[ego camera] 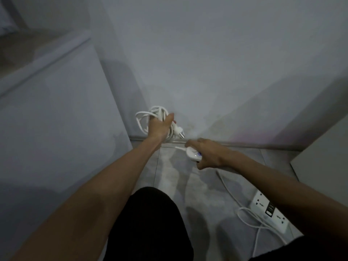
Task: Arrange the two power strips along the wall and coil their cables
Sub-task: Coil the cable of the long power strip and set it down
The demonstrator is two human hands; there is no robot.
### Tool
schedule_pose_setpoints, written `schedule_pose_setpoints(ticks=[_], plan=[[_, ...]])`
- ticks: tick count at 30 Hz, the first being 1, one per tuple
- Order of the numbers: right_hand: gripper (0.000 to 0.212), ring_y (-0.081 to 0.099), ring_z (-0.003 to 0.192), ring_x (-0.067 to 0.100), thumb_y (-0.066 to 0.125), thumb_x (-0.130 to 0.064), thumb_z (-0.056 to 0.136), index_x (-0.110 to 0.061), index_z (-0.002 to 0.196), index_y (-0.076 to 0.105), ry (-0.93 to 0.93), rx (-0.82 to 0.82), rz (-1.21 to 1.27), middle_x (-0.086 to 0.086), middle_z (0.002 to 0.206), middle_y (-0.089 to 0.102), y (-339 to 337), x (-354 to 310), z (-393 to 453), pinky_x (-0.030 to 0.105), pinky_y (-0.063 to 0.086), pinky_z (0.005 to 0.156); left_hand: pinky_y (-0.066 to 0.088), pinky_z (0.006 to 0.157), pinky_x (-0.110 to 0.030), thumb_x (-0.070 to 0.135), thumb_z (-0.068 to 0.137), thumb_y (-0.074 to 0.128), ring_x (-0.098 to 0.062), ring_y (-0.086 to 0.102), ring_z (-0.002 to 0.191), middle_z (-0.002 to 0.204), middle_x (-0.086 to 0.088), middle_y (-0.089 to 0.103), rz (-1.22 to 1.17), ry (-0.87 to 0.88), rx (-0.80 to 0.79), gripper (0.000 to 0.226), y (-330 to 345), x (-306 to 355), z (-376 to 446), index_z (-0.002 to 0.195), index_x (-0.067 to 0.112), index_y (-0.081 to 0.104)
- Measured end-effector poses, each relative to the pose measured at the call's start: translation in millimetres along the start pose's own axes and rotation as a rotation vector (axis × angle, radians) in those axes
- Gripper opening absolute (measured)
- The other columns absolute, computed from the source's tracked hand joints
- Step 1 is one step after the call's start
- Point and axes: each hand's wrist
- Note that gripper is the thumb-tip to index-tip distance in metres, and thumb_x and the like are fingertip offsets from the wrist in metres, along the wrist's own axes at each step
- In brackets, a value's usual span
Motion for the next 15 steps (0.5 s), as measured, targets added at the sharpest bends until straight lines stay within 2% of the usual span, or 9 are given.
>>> schedule_pose_setpoints(ticks=[1, 3, 5, 7, 10, 12, 13, 15], plan=[[0.069, 0.055, 0.096, 0.033, 0.074, -0.025, 0.064, -0.016, 0.124, 0.041, 0.004, 0.006, 0.009, 0.014, 0.114, 0.056, -1.3, -2.8, 8.4, 0.037, 0.048, 0.073, 0.05, 0.067, -0.024, 0.031, 0.089, 0.064, -0.018, 0.062, 0.066, 0.074, -0.006, 0.068, 0.112, 0.054, -0.024, 0.029, -1.2, -4.2, 4.5, 0.078, 0.005, 0.068], [0.064, 0.055, 0.094, 0.033, 0.075, -0.021, 0.067, -0.01, 0.119, 0.04, 0.016, 0.013, 0.002, 0.015, 0.114, 0.056, -1.3, -3.8, 25.8, 0.033, 0.042, 0.067, 0.041, 0.051, -0.008, 0.03, 0.089, 0.066, -0.01, 0.052, 0.054, 0.061, -0.001, 0.058, 0.28, 0.14, -0.052, 0.032, -3.0, -12.5, 13.6, 0.068, 0.007, 0.061], [0.061, 0.055, 0.093, 0.031, 0.074, -0.022, 0.068, -0.01, 0.117, 0.04, 0.008, 0.017, -0.019, 0.013, 0.114, 0.056, 1.4, 0.1, 44.3, 0.034, 0.044, 0.068, 0.035, 0.043, -0.012, 0.031, 0.087, 0.068, -0.009, 0.042, 0.048, 0.054, 0.004, 0.046, 0.368, 0.172, -0.039, 0.038, -3.9, -25.0, 28.1, 0.061, 0.014, 0.047], [0.06, 0.055, 0.091, 0.03, 0.075, -0.024, 0.068, -0.011, 0.115, 0.04, -0.012, 0.023, -0.034, 0.012, 0.112, 0.057, 7.3, 6.2, 64.0, 0.039, 0.049, 0.071, 0.033, 0.047, -0.025, 0.036, 0.085, 0.069, -0.01, 0.04, 0.047, 0.053, 0.004, 0.042, 0.43, 0.16, -0.026, 0.043, -3.9, -42.2, 47.1, 0.06, 0.017, 0.039], [0.062, 0.055, 0.085, 0.031, 0.077, -0.029, 0.068, -0.012, 0.115, 0.039, -0.021, 0.037, -0.025, 0.014, 0.106, 0.058, 27.1, 16.9, 94.6, 0.041, 0.05, 0.07, 0.031, 0.049, -0.026, 0.043, 0.083, 0.069, -0.009, 0.037, 0.045, 0.052, 0.005, 0.039, 0.547, 0.127, -0.054, 0.05, -1.8, -67.8, 75.6, 0.058, 0.02, 0.033], [0.065, 0.056, 0.09, 0.033, 0.078, -0.031, 0.069, -0.012, 0.117, 0.04, -0.029, 0.029, -0.014, 0.015, 0.108, 0.058, 47.0, 27.3, 114.7, 0.041, 0.05, 0.073, 0.032, 0.049, -0.026, 0.048, 0.083, 0.068, -0.014, 0.04, 0.049, 0.055, 0.003, 0.039, 0.627, 0.092, -0.121, 0.049, 0.7, -87.8, 96.0, 0.059, 0.018, 0.038], [0.065, 0.056, 0.092, 0.032, 0.079, -0.033, 0.07, -0.012, 0.119, 0.041, -0.035, 0.03, -0.015, 0.014, 0.109, 0.058, 57.4, 33.4, 124.0, 0.04, 0.048, 0.075, 0.034, 0.054, -0.027, 0.049, 0.084, 0.066, -0.019, 0.046, 0.056, 0.059, 0.0, 0.042, 0.673, 0.08, -0.162, 0.046, 1.8, -98.6, 105.8, 0.062, 0.012, 0.049], [0.064, 0.055, 0.093, 0.029, 0.078, -0.037, 0.072, -0.015, 0.12, 0.041, -0.045, 0.056, -0.032, 0.01, 0.11, 0.06, 76.9, 46.6, 142.3, 0.039, 0.044, 0.077, 0.038, 0.065, -0.029, 0.051, 0.087, 0.06, -0.028, 0.06, 0.073, 0.071, -0.011, 0.052, 0.747, 0.074, -0.23, 0.054, 4.2, -122.8, 126.1, 0.08, -0.003, 0.061]])
Point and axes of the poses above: each hand's wrist, its own z-axis towards the middle knuckle, its own y-axis out of the palm, x = y × z
